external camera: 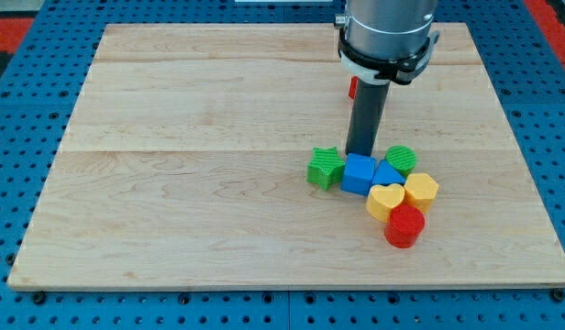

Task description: Place your arm right to the yellow hexagon

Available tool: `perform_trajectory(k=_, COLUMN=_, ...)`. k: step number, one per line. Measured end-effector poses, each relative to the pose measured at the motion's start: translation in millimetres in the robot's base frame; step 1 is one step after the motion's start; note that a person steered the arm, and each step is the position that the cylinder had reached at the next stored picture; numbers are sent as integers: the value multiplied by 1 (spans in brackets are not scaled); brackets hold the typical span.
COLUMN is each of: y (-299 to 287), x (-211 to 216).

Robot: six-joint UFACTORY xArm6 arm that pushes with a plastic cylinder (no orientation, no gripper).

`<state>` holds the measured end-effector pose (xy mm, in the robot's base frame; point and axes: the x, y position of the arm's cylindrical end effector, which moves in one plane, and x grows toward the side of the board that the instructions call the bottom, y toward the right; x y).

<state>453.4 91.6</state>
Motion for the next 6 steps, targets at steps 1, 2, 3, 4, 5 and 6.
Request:
perform_trajectory(k=1, y=5, x=-13)
perform_trajectory(k=2, y=36, x=-48)
perform_trajectory(k=3, y=111, x=-19)
perform_trajectory(k=4, y=104, x=39)
perform_trajectory(k=5, y=88, x=52)
perform_trajectory(k=6, y=38, x=52)
